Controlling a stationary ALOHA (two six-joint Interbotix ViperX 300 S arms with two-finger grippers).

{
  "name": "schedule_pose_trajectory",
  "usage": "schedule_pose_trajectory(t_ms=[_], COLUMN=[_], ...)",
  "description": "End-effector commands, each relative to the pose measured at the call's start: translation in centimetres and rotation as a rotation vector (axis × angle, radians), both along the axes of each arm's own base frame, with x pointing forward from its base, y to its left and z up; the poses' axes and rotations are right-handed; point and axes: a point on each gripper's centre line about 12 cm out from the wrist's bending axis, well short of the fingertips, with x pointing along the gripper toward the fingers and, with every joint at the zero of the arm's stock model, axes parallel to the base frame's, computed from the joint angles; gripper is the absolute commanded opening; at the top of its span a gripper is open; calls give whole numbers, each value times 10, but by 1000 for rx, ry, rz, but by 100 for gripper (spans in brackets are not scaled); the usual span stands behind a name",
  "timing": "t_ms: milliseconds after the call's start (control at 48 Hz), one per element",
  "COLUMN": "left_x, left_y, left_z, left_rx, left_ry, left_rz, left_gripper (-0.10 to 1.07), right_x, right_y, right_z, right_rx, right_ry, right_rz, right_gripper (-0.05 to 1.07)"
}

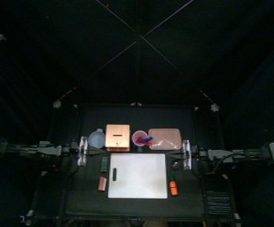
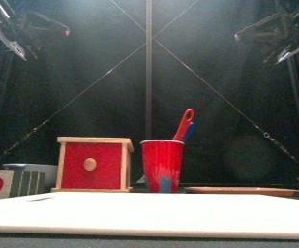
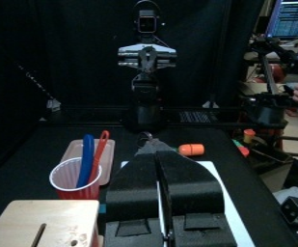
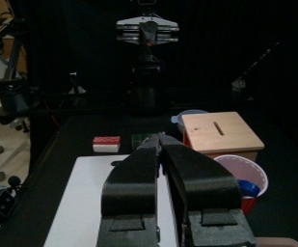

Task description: Open drawer

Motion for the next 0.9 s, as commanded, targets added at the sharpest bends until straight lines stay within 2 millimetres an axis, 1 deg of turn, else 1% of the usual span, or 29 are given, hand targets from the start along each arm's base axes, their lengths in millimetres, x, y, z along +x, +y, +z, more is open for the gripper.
schedule_pose_trajectory(t_ms=[0,42,125,271,375,521,646,750,875], left_x=[4,6,9,15,19,26,32,38,47], left_y=[4,5,9,13,17,18,18,16,13], left_z=[2,0,-8,-20,-30,-47,-64,-78,-90], left_rx=[-36,-64,-146,-308,-434,-585,-698,-755,-797], left_ry=[-17,-13,12,62,98,166,230,287,340], left_rz=[22,29,53,100,140,193,245,284,314], left_gripper=[-9,-9,-3,6,14,28,44,57,72], right_x=[6,11,22,49,74,108,139,161,187], right_y=[-11,-19,-29,-48,-59,-68,-81,-98,-116], right_z=[16,16,18,24,29,37,42,35,22], right_rx=[4,18,15,19,25,50,120,193,245], right_ry=[-37,-30,-29,-25,-9,1,11,60,157], right_rz=[-54,-90,-127,-192,-213,-220,-254,-298,-331], right_gripper=[-2,2,5,5,5,5,5,5,5])
